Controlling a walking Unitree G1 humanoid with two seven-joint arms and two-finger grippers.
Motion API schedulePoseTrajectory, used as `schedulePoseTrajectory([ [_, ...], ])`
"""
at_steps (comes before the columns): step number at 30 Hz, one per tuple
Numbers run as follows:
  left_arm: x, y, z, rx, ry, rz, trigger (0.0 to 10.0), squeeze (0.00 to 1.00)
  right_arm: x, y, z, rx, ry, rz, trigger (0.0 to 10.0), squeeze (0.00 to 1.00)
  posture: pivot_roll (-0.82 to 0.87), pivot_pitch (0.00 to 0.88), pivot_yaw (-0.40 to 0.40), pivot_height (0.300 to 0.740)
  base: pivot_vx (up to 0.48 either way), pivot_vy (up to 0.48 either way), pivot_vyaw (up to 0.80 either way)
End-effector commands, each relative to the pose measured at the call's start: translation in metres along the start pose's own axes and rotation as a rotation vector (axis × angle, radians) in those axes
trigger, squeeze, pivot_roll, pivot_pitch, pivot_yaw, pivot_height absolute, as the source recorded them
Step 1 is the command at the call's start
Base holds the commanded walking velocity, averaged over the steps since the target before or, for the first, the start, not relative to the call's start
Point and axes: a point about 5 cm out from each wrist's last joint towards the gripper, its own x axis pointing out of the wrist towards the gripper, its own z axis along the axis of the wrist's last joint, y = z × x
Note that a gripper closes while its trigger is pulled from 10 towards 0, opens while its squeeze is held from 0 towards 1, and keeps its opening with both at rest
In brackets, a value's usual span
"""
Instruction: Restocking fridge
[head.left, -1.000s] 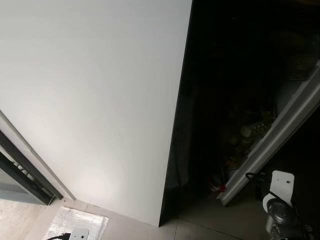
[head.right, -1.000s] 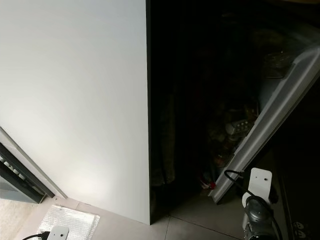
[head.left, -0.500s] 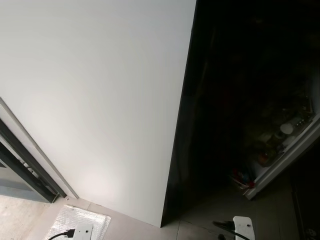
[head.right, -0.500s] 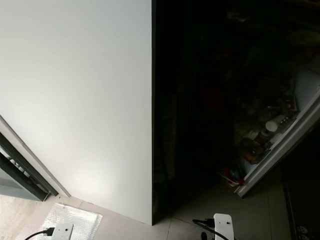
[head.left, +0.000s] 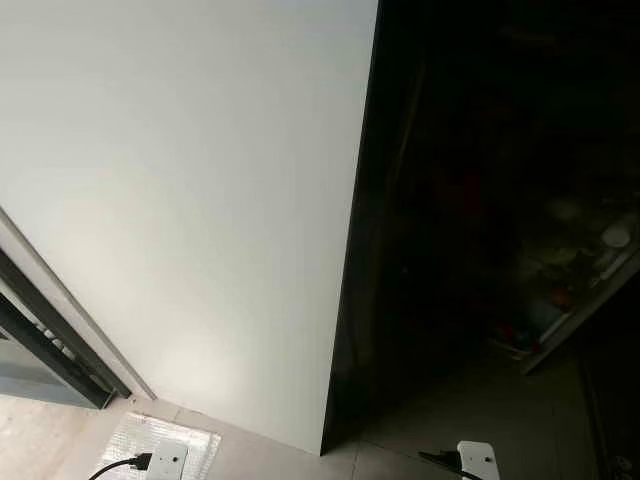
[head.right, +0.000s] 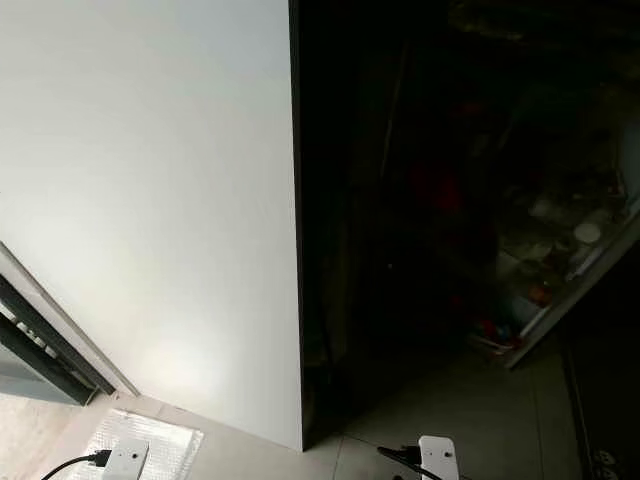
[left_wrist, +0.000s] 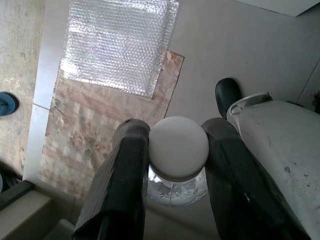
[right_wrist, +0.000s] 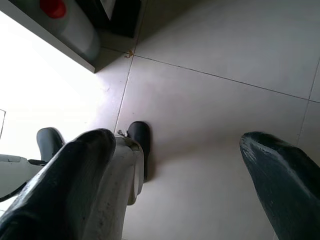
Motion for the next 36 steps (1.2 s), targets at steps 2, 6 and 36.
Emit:
schedulePoseTrajectory([
  [2, -0.0001, 0.0023, 0.0004, 0.010, -0.006, 0.002, 10.0, 0.00, -0.0004, 0.0003, -0.0043, 0.006, 0.013, -0.003, 10.0, 0.00, -0.12, 0.000, 0.008, 0.740, 0.000, -0.292, 0.00],
  [6, -0.0001, 0.0027, 0.0008, 0.026, -0.007, 0.003, 10.0, 0.00, -0.0003, 0.0012, -0.0042, 0.010, 0.010, 0.000, 10.0, 0.00, -0.12, 0.000, 0.010, 0.740, 0.000, -0.298, 0.00],
  [36, 0.0001, 0.0026, 0.0031, 0.031, -0.006, 0.004, 10.0, 0.00, 0.0000, 0.0021, -0.0029, -0.057, 0.018, -0.001, 10.0, 0.00, -0.11, 0.010, 0.011, 0.740, 0.000, -0.271, 0.00],
])
